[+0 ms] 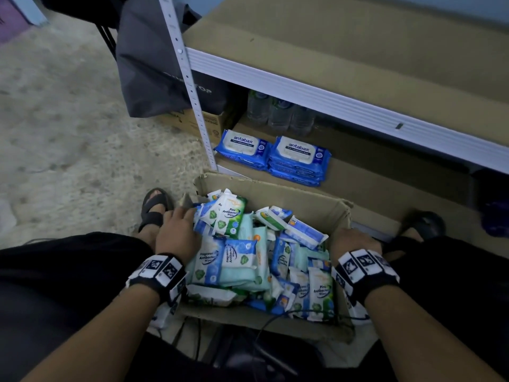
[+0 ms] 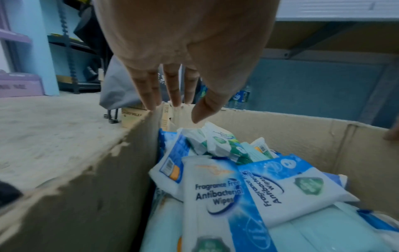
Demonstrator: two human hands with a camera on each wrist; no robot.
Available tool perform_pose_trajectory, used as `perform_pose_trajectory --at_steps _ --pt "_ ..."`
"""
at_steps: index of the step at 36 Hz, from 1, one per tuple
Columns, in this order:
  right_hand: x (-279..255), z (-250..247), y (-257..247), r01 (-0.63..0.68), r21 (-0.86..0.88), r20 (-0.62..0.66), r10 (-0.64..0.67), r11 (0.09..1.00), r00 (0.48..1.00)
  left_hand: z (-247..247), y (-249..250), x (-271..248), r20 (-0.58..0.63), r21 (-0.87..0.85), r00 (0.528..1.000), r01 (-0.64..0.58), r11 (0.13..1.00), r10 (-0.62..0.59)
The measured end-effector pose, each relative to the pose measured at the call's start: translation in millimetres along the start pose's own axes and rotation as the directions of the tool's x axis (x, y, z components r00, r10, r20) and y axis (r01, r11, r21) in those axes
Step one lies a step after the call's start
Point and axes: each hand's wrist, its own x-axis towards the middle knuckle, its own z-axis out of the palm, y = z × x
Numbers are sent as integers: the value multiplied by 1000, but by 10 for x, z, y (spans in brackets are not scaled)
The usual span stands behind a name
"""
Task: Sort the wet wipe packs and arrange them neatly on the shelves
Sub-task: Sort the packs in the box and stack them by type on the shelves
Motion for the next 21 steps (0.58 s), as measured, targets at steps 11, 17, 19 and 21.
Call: perform_pose_trajectory --at_steps 11,17,19,21 --pt "354 -211 -443 34 136 85 -46 990 995 300 223 7 290 -338 946 241 910 -143" --pt "687 229 -525 89 329 130 -139 940 982 350 178 80 231 -303 953 264 916 -199" --pt "780 411 -521 88 352 134 -143 932 981 355 173 82 222 -293 953 266 918 -206" --pt "864 563 -504 66 353 161 -130 933 978 367 191 72 198 -298 954 277 914 -224"
